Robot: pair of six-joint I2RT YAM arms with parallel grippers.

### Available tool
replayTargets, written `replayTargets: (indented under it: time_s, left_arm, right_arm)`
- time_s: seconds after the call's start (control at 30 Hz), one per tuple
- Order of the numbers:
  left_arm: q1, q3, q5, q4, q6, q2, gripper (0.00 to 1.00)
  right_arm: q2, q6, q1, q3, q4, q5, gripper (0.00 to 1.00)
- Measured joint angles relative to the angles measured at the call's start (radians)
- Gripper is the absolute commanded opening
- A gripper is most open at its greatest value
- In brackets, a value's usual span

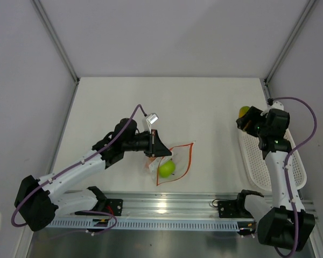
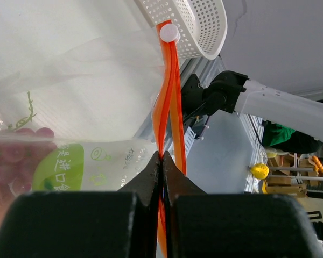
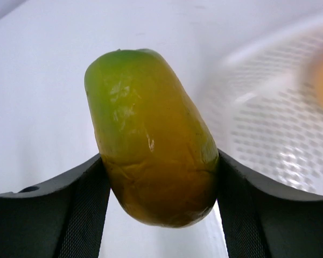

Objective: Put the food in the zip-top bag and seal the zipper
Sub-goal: Pick up the fake fruit from the bin, then place the fake fruit in the zipper food storage bag.

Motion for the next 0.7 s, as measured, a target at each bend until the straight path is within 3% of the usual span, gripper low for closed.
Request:
replayTargets:
  time_s: [0.13, 0.27, 0.47, 0.7]
  left_arm:
    - [0.0, -0.002, 0.0, 0.003, -0.003, -0.008, 0.01]
    - [0.0, -0.006, -0.001, 0.002, -0.003, -0.029, 0.01]
    - [0.0, -0.008, -0.001, 0.003, -0.006, -0.048, 0.01]
    - [0.0, -0.008, -0.002, -0.003, -0.005, -0.066, 0.01]
  right_arm:
    - [-0.055, -0.054, 0.102, 0.019, -0.033, -0.21, 0.11]
    - [-0.059, -0.074, 0.351, 0.037, -0.067, -0.324, 0.1]
    - [-0.089, -0.033, 0.671, 0.043, -0.064, -0.378, 0.07]
    - [-0.095, -0.013, 0.977, 0.082, -0.077, -0.31, 0.04]
